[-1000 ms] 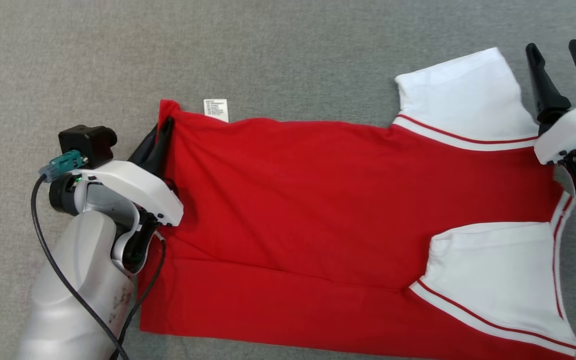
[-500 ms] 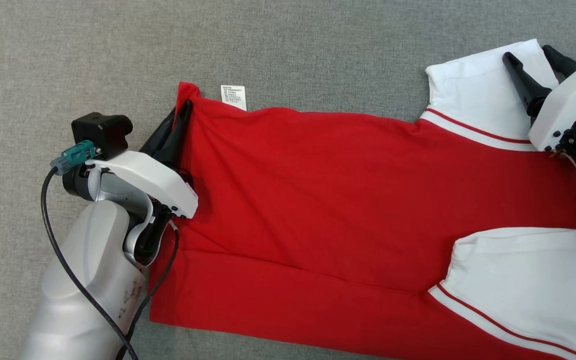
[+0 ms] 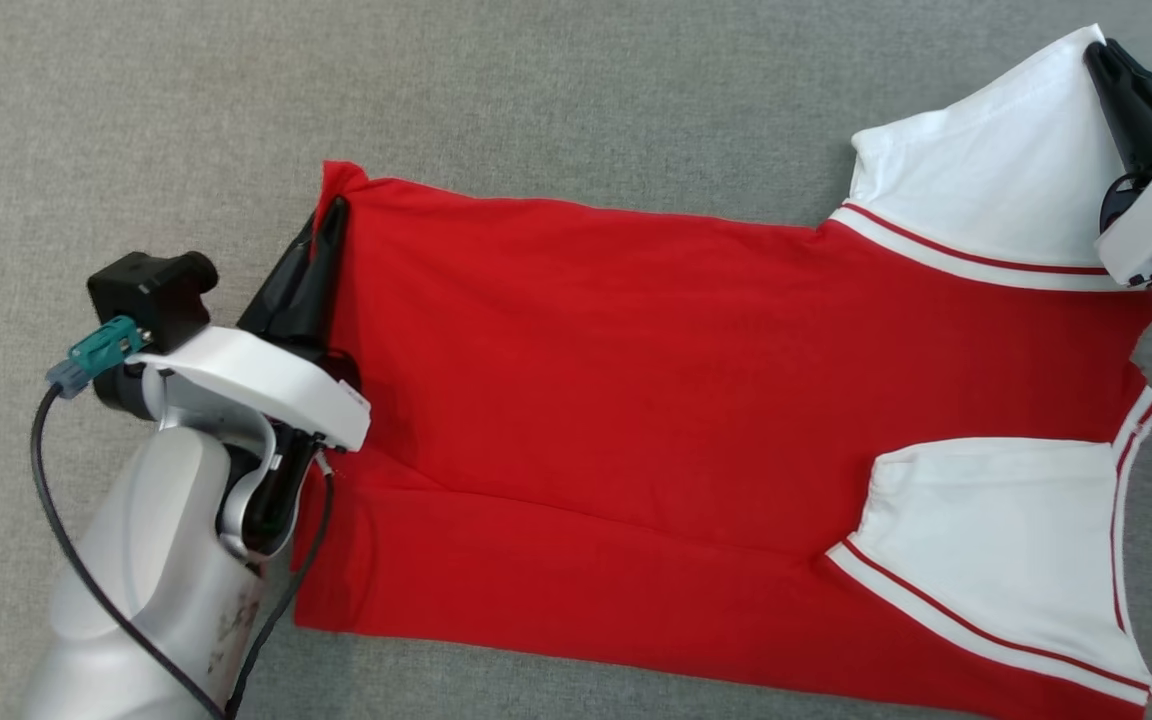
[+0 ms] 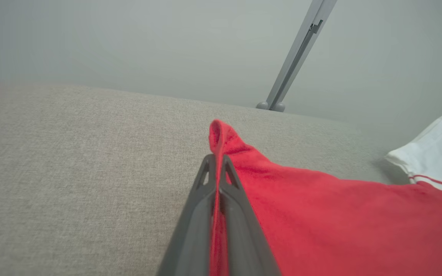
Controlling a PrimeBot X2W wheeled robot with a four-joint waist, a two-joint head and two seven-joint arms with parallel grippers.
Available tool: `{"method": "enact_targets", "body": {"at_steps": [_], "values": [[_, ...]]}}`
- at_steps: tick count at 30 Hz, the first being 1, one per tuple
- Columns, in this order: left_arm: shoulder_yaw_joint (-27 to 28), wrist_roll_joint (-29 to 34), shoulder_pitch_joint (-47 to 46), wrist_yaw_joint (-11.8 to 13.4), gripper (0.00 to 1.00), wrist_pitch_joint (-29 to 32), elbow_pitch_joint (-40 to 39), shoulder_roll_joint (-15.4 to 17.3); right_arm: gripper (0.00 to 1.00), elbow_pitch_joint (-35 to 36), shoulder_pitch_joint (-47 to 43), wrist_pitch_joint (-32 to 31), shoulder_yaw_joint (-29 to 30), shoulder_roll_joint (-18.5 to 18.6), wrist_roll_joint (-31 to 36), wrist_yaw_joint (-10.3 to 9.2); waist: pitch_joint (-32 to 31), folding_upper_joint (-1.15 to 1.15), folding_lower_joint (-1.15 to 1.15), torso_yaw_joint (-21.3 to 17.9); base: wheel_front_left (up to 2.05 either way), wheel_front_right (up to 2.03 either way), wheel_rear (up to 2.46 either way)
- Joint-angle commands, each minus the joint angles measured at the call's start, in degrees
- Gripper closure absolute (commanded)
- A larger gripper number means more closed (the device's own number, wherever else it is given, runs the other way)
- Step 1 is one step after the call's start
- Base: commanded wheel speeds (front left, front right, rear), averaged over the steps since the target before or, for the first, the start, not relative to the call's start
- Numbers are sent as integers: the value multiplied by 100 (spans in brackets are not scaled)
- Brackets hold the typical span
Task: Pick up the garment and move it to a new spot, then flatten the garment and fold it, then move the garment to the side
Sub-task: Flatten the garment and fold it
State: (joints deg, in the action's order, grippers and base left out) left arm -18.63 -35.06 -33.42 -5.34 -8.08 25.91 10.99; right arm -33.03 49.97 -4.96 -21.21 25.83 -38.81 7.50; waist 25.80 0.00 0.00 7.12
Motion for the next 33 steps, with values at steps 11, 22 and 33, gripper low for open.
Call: {"method": "enact_targets", "body": {"at_steps": [11,22,33], "values": [[54,-241,923,259,100,405,-975,292,100,1265,-1323,392,298,-10,-342,-2,-389,0,0,-264,0,0,0],[216,-667,2184,407,100,738,-1712,608,100,2875,-3612,327,915,-316,-1099,-2,-776,0,0,-563,0,0,0],[472,-832,2649,458,100,571,-1963,771,100,3632,-5209,281,1460,-784,-1413,-2,-954,0,0,-676,0,0,0]]}}
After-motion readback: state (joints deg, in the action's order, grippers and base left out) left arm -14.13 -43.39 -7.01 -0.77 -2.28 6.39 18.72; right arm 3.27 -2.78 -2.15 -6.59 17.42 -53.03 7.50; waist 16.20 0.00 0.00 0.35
